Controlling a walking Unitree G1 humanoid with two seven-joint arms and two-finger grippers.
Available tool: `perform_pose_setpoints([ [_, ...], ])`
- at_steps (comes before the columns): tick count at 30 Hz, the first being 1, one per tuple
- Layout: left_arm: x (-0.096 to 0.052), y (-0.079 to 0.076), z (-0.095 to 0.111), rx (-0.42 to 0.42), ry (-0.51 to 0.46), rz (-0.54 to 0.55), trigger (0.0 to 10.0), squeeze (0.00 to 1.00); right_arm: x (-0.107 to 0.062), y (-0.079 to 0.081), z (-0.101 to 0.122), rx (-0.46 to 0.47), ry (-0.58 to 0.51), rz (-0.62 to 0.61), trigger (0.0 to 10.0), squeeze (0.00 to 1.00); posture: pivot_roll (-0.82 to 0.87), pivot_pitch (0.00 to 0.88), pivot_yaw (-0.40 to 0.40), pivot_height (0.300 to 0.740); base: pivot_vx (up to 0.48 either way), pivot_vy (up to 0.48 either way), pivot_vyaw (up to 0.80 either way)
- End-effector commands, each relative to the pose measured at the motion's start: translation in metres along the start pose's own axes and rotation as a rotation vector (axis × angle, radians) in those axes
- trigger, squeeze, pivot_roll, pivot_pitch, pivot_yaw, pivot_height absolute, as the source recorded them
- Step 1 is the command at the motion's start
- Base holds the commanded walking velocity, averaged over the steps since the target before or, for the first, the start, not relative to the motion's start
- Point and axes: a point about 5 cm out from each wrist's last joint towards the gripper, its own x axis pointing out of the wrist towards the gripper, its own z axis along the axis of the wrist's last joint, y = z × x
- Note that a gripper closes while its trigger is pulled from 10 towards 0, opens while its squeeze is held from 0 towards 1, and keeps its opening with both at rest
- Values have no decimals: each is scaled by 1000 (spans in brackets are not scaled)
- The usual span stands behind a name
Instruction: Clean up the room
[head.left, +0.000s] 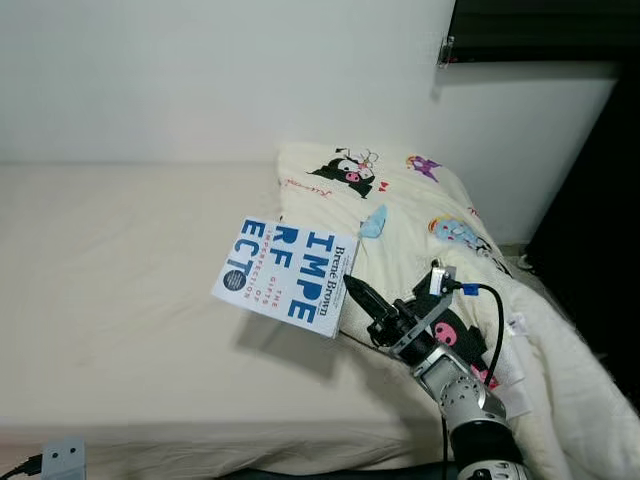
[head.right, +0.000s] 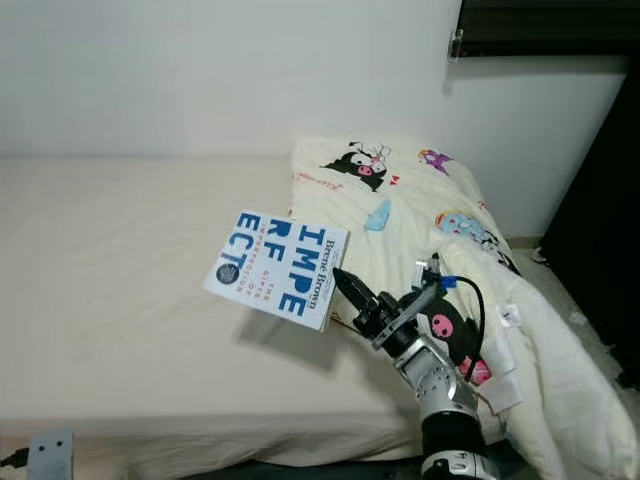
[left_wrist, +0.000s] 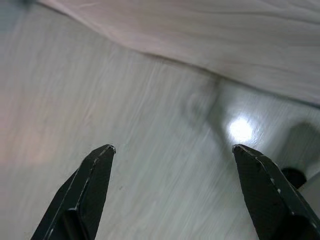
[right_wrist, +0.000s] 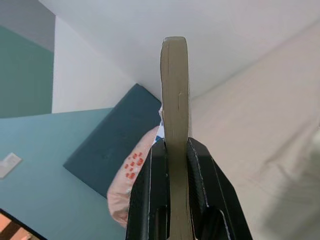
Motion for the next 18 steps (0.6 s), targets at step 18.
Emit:
perform_pose_setpoints([
  [18,-5,2,-28,111,88,3,10000,0,1,6,3,-2,-25,16,0,0,121,0,-15,715,0,0,0],
])
